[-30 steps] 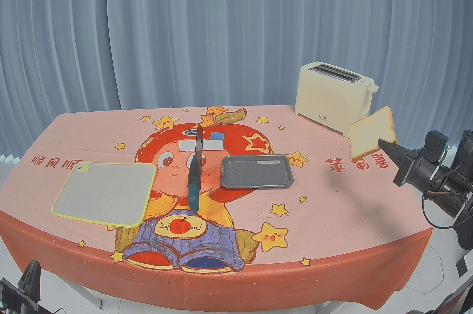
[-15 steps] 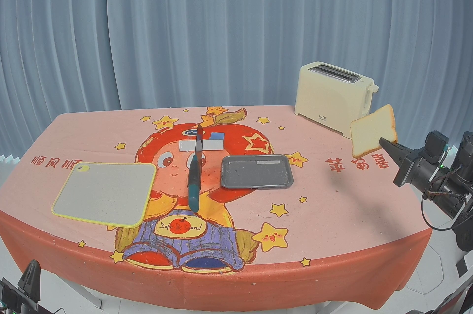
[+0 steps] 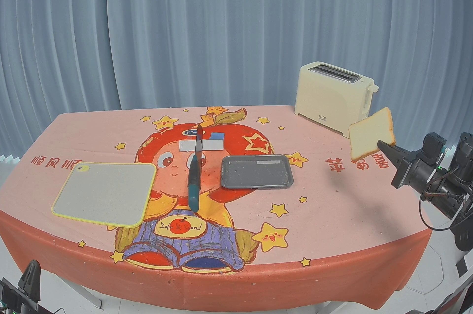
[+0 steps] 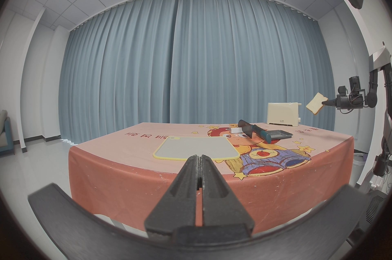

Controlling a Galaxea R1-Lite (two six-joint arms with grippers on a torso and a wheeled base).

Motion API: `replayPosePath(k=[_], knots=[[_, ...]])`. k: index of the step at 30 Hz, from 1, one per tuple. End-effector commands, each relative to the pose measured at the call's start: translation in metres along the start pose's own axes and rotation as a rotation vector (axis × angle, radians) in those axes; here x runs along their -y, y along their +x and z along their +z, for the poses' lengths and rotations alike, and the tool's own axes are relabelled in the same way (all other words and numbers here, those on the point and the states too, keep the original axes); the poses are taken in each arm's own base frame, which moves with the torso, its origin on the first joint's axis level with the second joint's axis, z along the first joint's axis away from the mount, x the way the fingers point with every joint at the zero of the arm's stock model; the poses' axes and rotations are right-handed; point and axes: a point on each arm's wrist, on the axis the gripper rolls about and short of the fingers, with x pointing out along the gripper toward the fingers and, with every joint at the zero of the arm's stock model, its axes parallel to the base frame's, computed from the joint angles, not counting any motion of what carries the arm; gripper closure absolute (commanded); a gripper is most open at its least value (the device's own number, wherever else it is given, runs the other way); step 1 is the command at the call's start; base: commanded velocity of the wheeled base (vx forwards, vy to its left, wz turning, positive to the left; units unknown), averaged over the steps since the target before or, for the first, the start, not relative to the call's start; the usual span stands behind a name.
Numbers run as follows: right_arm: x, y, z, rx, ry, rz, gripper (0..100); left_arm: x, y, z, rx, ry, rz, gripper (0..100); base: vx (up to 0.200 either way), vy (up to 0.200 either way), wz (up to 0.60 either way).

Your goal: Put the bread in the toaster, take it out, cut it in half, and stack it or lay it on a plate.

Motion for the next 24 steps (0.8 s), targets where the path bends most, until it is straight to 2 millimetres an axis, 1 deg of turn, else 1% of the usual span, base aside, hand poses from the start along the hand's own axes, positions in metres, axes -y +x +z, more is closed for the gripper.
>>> replayPosePath(k=[1,7,14,17,22,24], knots=[[0.001,0.002,-0.004,-0.017,0.004,-0.003,100,0.0,0.0,-0.005,-0.001,-0.002,0.001,100,0.0,0.0,0.0],[0.002,0.005,-0.012,-0.052,0.009,-0.006,100,0.0,0.0,-0.005,-0.001,-0.002,0.0,100,0.0,0.0,0.0],[0.003,0.009,-0.016,-0.042,0.004,-0.003,100,0.0,0.0,-0.005,-0.001,0.0,0.001,100,0.0,0.0,0.0],[0.004,0.01,-0.024,-0.058,-0.018,-0.006,100,0.0,0.0,-0.005,-0.001,0.0,0.001,100,0.0,0.0,0.0],[0.006,0.018,-0.027,-0.005,-0.037,-0.039,100,0.0,0.0,-0.005,-0.001,0.0,0.0,100,0.0,0.0,0.0],[0.007,0.022,-0.031,0.009,-0.04,-0.056,100,0.0,0.0,-0.005,-0.001,0.0,0.001,100,0.0,0.0,0.0]])
